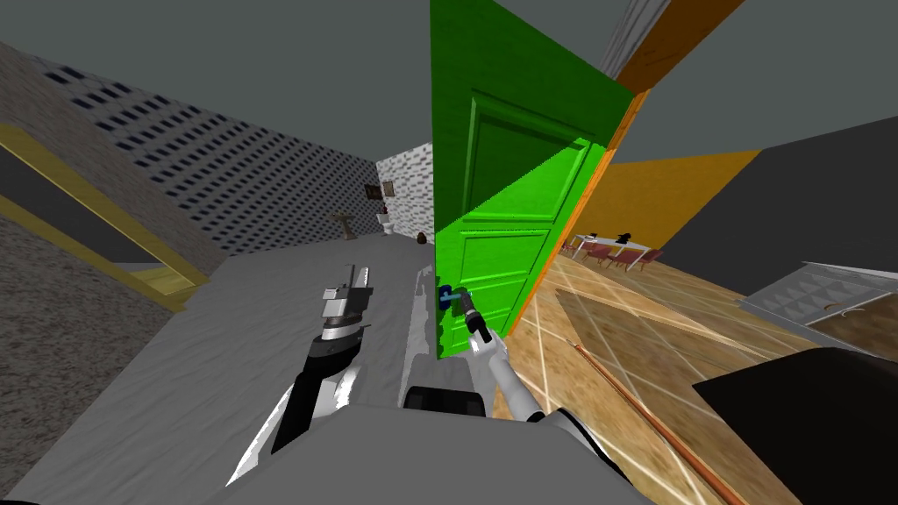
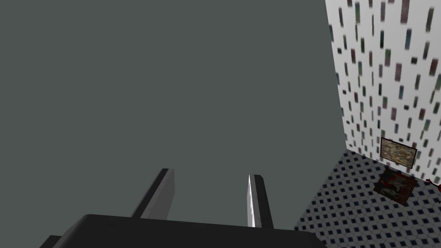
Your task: Push the door open
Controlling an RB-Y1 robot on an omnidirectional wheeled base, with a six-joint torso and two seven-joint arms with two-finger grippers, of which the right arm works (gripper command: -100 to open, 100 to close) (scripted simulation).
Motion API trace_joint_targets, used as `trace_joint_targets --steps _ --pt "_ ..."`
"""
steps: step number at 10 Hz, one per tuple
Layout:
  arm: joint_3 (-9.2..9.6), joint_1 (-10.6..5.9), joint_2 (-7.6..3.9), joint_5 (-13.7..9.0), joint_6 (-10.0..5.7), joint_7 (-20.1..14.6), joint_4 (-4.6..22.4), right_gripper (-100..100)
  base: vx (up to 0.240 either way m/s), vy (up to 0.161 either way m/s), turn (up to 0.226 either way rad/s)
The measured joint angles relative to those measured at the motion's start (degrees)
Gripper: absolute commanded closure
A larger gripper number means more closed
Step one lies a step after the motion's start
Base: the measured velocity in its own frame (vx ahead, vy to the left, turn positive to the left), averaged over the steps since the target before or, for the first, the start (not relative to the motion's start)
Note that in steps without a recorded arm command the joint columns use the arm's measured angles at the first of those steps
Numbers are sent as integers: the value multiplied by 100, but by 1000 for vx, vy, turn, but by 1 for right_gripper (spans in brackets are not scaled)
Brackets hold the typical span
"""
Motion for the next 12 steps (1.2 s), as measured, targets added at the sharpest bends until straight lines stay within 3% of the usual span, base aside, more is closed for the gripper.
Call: trace_joint_targets --steps 3,8,12 --pt "-246 -35 11 16 1 -12 42 100 49 98 22" --pt "-852 -49 181 75 -30 68 118 100 54 101 5" --pt "-1022 21 23 38 13 102 93 100 141 136 -66"
